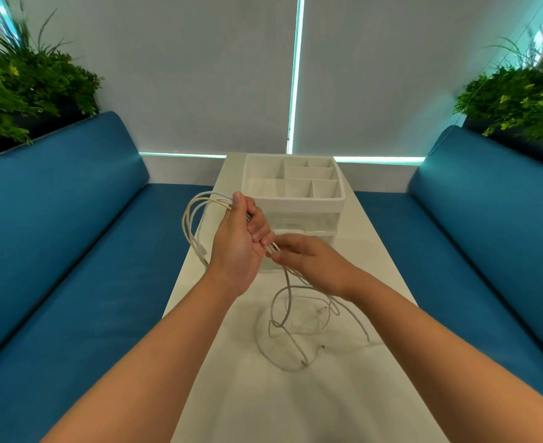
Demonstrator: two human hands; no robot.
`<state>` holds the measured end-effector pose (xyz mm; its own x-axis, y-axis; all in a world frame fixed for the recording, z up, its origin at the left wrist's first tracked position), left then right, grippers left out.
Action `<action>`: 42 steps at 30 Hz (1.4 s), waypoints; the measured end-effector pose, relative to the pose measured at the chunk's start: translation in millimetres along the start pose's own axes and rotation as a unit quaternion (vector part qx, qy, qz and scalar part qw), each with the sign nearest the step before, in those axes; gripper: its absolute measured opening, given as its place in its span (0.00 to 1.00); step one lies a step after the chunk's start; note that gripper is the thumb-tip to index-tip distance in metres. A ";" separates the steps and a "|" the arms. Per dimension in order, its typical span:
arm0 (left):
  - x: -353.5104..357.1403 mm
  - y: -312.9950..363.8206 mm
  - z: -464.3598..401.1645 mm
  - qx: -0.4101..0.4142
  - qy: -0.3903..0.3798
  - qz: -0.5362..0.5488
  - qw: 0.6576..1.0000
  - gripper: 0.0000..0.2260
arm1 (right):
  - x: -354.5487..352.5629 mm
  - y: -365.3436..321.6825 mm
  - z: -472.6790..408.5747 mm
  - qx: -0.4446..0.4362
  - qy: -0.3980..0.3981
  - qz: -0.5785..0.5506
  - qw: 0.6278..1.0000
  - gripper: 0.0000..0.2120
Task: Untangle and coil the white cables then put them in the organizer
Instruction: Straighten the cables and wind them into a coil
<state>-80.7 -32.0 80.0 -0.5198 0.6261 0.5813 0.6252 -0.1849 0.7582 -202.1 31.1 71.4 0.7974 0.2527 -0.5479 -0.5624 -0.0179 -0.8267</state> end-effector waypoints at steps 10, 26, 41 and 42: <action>8.3 12.9 -8.8 0.009 -0.028 0.026 0.999 0.18 | -4.1 -18.3 -7.1 -0.020 0.054 0.039 0.998 0.25; -1.0 17.3 -0.7 -0.022 -0.020 0.004 1.000 0.19 | -7.3 -3.1 7.4 -0.062 0.002 -0.140 0.988 0.13; 9.2 7.0 -7.3 -0.063 -0.063 0.064 0.994 0.19 | -19.8 1.1 17.5 -0.025 -0.077 -0.060 0.995 0.08; 7.0 10.1 -8.1 -0.053 -0.052 0.110 0.991 0.19 | -20.2 6.6 18.5 -0.016 -0.071 -0.058 0.996 0.08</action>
<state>-82.8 -35.6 94.1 -0.3117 0.6359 0.7060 0.6494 -0.3998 0.6469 -226.0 43.7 79.4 0.8163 0.3898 -0.4262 -0.4587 -0.0108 -0.8885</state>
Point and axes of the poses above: each hand's wrist, its own z-axis away from the middle knuckle, its own x-axis out of the palm, y = z × x, the point moved 2 cm from there along -z, towards the middle knuckle, and after that the axes turned 15 degrees about -y, right-handed, at the moved point
